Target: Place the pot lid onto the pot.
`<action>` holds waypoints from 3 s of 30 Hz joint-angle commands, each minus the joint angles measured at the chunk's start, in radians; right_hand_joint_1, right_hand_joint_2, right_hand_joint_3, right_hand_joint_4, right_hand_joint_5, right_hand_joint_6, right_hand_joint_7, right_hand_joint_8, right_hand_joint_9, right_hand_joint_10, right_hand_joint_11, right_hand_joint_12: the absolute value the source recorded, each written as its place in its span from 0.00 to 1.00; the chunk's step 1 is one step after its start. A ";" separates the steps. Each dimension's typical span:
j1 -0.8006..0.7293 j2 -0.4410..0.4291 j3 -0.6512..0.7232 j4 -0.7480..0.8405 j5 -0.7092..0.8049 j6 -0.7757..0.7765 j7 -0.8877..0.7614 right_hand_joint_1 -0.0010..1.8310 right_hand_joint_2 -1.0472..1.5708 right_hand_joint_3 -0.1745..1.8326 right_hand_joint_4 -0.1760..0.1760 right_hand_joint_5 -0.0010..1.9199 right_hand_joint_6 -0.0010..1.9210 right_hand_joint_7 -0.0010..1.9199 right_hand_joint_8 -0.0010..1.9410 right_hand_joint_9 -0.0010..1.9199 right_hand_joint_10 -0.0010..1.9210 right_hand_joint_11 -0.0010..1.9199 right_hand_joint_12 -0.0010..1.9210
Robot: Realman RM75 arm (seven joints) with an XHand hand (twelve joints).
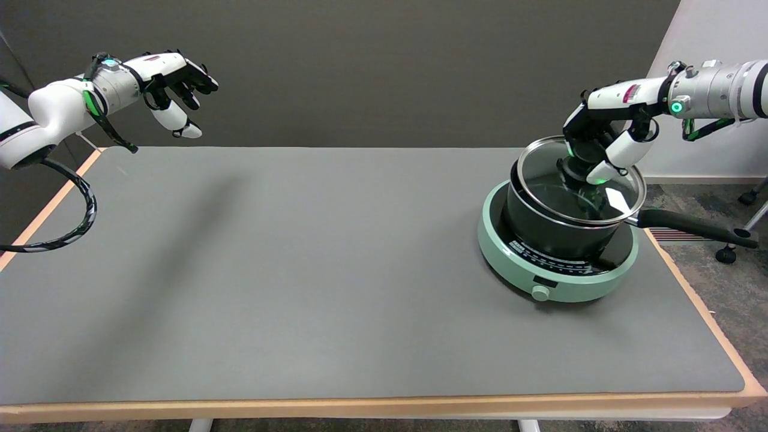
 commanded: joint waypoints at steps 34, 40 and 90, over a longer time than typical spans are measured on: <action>-0.025 -0.020 0.008 0.008 -0.001 0.005 0.000 0.65 0.81 0.22 0.37 0.38 0.70 0.49 0.62 0.45 0.71 0.34 0.84; -0.021 -0.022 0.012 -0.004 -0.001 -0.001 0.000 0.70 0.78 0.25 0.71 0.37 0.58 0.48 0.62 0.44 0.68 0.30 0.89; 0.198 -0.079 0.093 0.052 -0.168 -0.031 0.000 0.59 0.60 0.60 0.74 0.28 0.12 0.34 0.10 0.35 0.27 0.25 0.66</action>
